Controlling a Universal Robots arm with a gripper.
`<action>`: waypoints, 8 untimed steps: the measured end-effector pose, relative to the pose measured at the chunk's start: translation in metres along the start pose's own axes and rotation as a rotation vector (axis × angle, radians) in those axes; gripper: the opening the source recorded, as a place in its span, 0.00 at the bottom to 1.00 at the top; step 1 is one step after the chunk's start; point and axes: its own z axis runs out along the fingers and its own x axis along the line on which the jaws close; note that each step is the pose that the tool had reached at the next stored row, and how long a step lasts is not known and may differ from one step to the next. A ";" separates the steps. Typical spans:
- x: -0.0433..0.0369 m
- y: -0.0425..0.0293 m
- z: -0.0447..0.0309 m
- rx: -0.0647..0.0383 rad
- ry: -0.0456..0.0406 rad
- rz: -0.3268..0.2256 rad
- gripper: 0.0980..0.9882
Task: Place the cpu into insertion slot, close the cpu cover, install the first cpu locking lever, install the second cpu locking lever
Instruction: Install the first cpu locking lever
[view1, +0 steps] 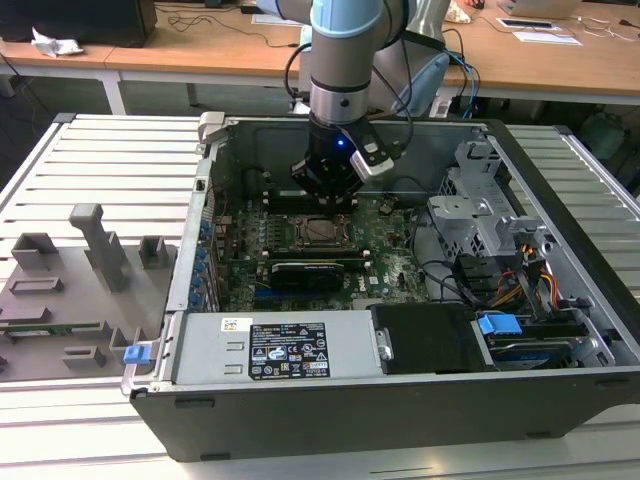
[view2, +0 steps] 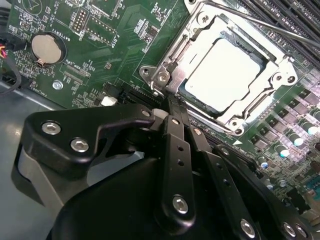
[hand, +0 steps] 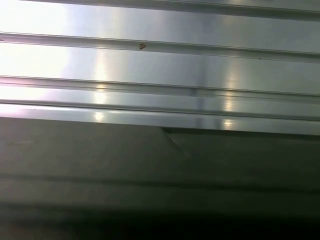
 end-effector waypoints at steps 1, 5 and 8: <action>0.0000 0.0001 0.0005 0.001 0.0003 0.000 0.01; -0.0001 0.0006 0.0006 0.001 0.0000 0.000 0.01; -0.0003 0.0008 -0.0026 0.000 -0.0005 0.000 0.01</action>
